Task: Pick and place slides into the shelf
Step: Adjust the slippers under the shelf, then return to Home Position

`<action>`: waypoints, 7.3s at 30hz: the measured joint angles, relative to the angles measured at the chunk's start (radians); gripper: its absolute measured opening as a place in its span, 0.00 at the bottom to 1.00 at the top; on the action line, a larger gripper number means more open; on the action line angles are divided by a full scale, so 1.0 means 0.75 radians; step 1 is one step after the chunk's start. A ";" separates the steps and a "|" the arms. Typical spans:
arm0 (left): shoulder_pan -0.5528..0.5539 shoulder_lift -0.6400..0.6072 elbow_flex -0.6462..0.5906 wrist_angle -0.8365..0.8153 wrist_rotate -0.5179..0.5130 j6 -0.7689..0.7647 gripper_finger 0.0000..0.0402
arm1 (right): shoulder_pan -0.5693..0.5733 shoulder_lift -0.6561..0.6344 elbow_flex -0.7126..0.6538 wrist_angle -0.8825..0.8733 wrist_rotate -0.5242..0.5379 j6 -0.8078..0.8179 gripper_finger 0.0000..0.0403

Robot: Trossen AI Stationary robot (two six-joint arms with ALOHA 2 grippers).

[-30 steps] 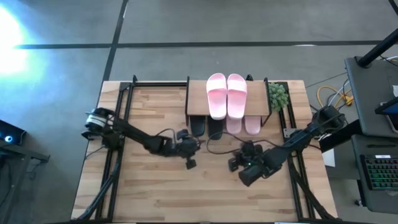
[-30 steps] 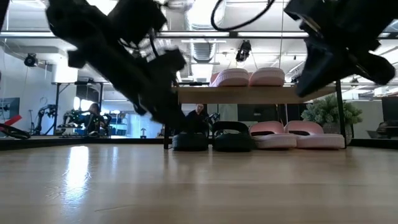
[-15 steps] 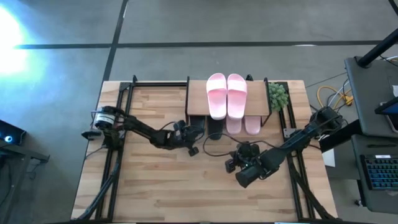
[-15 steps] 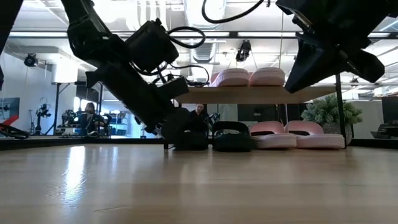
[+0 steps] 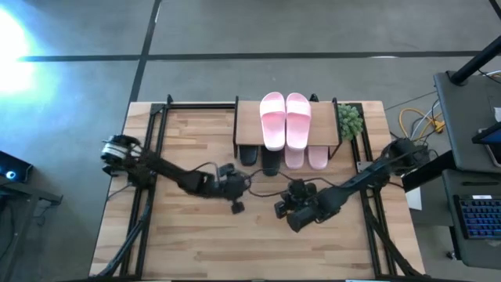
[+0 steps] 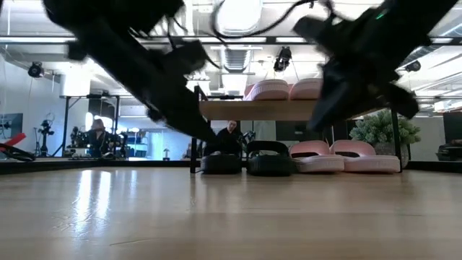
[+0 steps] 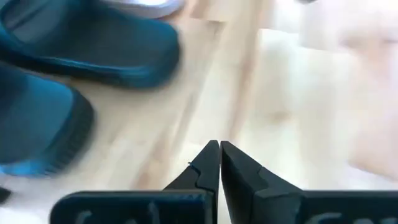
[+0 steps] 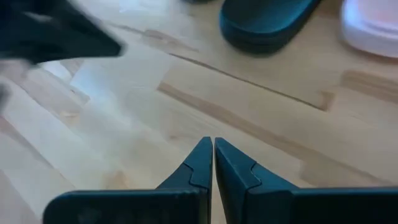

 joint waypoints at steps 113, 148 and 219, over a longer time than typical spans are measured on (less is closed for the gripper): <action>0.303 -2.020 -1.055 0.139 0.392 -0.097 0.00 | -0.109 -2.259 -1.238 0.763 -0.445 -1.366 0.03; 0.303 -2.183 -1.058 -0.034 0.587 0.048 0.00 | -0.121 -2.203 -1.311 0.985 -0.541 -1.553 0.03; 0.303 -2.184 -1.060 -0.027 0.586 0.048 0.00 | -0.708 -2.259 -1.311 0.693 -1.169 -1.867 0.03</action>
